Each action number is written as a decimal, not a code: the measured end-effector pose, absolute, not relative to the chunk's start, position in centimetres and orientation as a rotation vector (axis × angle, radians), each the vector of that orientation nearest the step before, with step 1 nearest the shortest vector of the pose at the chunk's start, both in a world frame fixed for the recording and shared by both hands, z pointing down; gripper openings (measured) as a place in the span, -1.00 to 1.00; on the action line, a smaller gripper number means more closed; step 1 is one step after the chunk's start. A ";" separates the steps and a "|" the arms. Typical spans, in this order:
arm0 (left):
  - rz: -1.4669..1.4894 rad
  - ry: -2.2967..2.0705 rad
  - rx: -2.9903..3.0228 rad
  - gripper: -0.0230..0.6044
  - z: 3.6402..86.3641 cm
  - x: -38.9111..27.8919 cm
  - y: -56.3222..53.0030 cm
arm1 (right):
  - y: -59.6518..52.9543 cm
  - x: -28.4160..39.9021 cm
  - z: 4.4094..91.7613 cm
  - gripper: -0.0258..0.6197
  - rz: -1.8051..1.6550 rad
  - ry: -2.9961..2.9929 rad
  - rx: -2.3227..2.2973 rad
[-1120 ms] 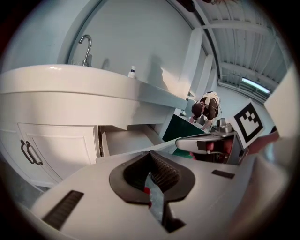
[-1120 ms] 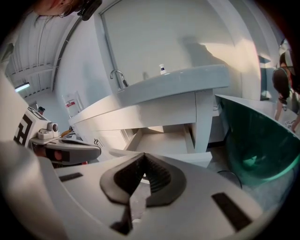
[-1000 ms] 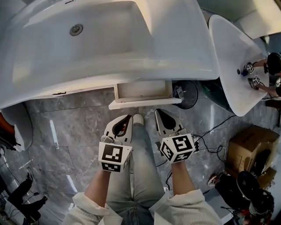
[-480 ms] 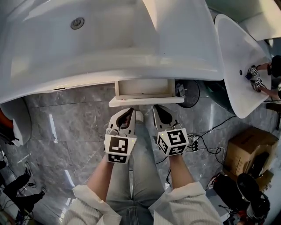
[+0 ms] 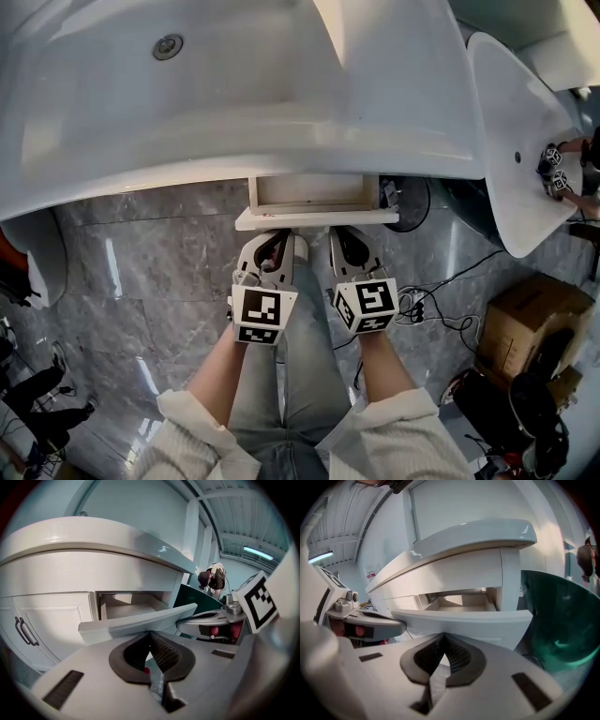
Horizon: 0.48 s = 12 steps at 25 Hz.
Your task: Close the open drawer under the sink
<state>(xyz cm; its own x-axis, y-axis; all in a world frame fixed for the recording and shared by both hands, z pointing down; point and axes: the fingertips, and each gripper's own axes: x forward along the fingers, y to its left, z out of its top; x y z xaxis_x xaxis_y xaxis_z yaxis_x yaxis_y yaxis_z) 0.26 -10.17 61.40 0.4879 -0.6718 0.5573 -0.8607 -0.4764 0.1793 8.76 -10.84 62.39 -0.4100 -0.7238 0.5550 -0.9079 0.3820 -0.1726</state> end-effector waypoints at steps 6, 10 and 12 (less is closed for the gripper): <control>0.581 -1.290 2.301 -0.88 61.2 0.3 -10.5 | -11.1 8.8 62.2 -0.89 0.599 -2.248 1.423; 0.578 -1.293 2.308 -0.88 61.1 0.2 -11.2 | -11.7 8.7 62.1 -0.89 0.588 -2.245 1.439; 0.576 -1.294 2.311 -0.88 61.1 0.0 -11.6 | -12.1 8.5 62.0 -0.89 0.587 -2.245 1.445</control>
<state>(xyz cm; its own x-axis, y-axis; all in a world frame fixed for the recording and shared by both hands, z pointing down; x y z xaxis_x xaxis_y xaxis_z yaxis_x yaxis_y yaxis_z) -0.05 -11.56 61.07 0.4787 -0.6883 0.5451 -0.8657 -0.4735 0.1624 8.48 -12.10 62.04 -0.3821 -0.7476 0.5432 -0.9178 0.3757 -0.1286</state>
